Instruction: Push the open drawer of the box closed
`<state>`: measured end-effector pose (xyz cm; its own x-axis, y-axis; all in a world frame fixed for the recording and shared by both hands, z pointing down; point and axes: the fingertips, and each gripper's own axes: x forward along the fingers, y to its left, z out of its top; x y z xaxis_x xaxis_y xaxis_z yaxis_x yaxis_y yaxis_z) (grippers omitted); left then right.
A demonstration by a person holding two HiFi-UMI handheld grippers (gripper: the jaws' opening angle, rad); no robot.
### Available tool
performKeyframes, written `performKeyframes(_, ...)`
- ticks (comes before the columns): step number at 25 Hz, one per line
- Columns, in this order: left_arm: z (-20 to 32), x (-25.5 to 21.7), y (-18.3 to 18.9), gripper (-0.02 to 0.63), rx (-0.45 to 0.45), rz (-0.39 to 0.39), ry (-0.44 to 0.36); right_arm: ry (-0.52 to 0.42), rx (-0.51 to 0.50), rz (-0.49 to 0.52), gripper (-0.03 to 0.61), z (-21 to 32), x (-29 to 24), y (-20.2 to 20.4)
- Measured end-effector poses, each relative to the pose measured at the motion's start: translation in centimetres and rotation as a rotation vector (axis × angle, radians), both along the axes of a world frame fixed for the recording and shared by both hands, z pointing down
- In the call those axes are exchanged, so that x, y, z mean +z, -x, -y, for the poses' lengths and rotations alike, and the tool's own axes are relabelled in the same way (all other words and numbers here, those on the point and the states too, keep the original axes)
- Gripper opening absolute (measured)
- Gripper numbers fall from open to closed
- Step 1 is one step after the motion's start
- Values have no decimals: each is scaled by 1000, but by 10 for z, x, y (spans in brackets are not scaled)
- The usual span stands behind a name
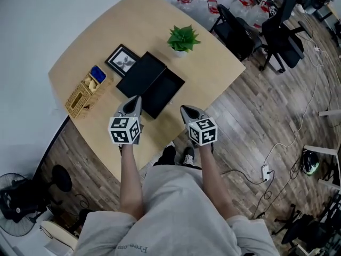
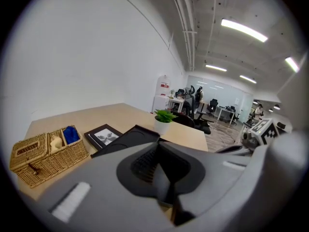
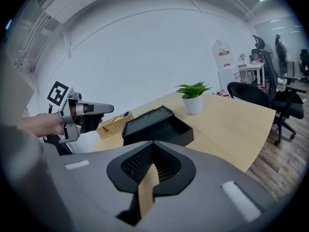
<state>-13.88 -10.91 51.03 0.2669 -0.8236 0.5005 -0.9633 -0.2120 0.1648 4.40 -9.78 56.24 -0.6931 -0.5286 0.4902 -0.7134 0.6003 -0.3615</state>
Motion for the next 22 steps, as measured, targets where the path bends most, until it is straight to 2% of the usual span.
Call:
performKeyframes(13, 38, 43, 46, 52, 86, -11, 69, 12, 83, -83, 2, 22, 16, 20)
performKeyframes(18, 43, 66, 54, 52, 144, 3, 90, 12, 74, -127, 2, 18, 30, 19)
performKeyframes(22, 43, 80, 59, 52, 190, 36, 104, 12, 23, -165, 2, 15, 45, 22)
